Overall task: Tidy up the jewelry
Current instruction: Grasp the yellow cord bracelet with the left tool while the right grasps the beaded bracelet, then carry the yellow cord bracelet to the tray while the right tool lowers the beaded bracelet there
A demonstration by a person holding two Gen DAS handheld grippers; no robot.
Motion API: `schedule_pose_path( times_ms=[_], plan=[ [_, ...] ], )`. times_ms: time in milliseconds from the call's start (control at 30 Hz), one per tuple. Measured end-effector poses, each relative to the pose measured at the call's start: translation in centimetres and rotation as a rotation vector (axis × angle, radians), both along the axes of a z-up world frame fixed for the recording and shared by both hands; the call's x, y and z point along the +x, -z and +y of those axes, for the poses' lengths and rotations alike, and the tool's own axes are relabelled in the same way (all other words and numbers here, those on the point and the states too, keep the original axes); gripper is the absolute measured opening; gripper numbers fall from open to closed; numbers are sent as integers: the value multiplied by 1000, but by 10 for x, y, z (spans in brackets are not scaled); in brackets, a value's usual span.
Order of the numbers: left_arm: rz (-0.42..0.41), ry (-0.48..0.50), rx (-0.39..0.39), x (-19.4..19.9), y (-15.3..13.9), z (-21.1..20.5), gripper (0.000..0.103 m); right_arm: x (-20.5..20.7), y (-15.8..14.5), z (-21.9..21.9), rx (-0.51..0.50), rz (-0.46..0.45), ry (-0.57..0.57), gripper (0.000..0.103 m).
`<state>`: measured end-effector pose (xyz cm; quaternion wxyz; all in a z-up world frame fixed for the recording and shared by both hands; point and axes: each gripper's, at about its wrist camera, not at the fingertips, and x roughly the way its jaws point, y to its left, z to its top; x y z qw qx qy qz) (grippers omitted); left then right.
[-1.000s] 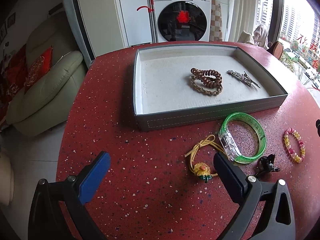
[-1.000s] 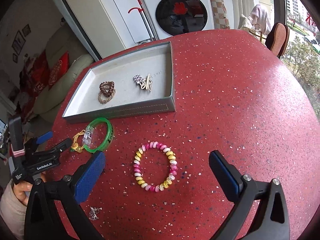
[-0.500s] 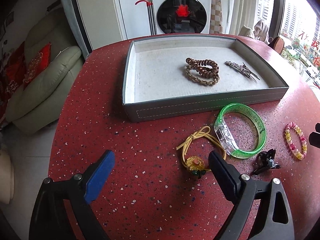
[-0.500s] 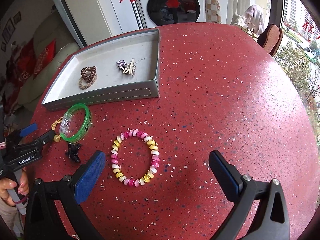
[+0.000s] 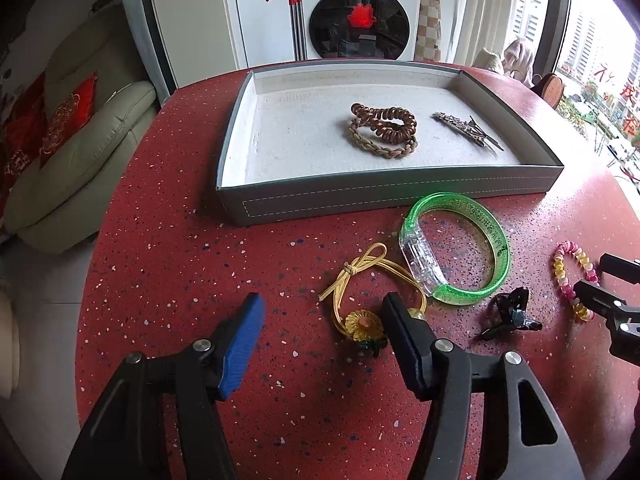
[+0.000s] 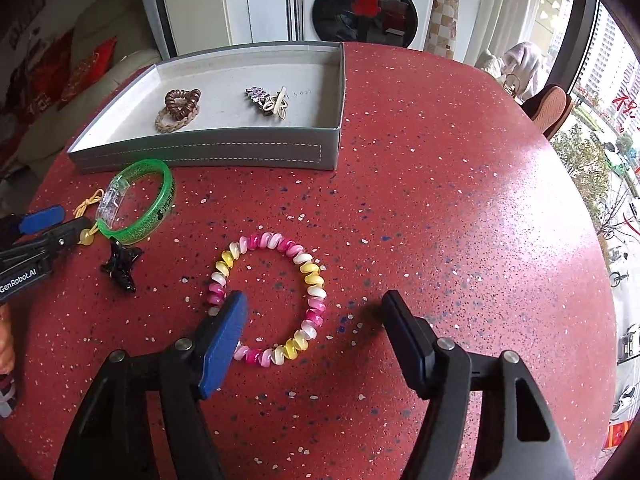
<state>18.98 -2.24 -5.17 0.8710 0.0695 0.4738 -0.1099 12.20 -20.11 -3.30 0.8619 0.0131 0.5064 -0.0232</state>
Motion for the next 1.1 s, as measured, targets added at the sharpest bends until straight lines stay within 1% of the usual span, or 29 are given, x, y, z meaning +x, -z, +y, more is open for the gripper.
schedule_pose_path(
  times_ms=[33, 67, 100, 133, 167, 233, 267, 300, 333, 367, 567, 800, 1100],
  plan=[
    [3, 9, -6, -1, 0, -1, 69, 0, -1, 1, 1, 1, -5, 65],
    [5, 16, -10, -1, -1, -2, 63, -1, -1, 1, 2, 0, -10, 58],
    [8, 24, -14, -2, -1, -4, 56, -1, -2, 2, 4, 1, -15, 55],
    [9, 33, -19, -3, -2, -5, 53, -1, -2, 3, 6, 2, -18, 49],
    [8, 38, -13, -4, -2, -7, 50, -2, -3, 3, 1, 4, -18, 47],
    [6, 52, -18, -6, -2, -9, 40, -1, -3, 4, 1, 6, -20, 43],
    [4, 57, -12, -6, -3, -9, 38, -1, -3, 4, 7, 5, -25, 36],
    [3, 61, -11, -7, -3, -9, 38, -1, -3, 5, 3, 5, -27, 32],
    [5, 63, -17, -7, -3, -8, 38, -1, -4, 7, 1, 4, -30, 16],
    [6, 62, -23, -7, -4, -6, 37, -2, -4, 7, 5, 4, -31, 10],
    [-2, 51, -66, -13, -9, 6, 37, -8, -7, 4, 15, -23, -14, 10],
    [-37, 48, -95, -20, -26, 18, 37, -14, -25, 0, 29, -76, -16, 10],
    [-74, 65, -121, -26, -47, 19, 37, -12, -45, 2, 79, -118, -26, 10]
  ],
)
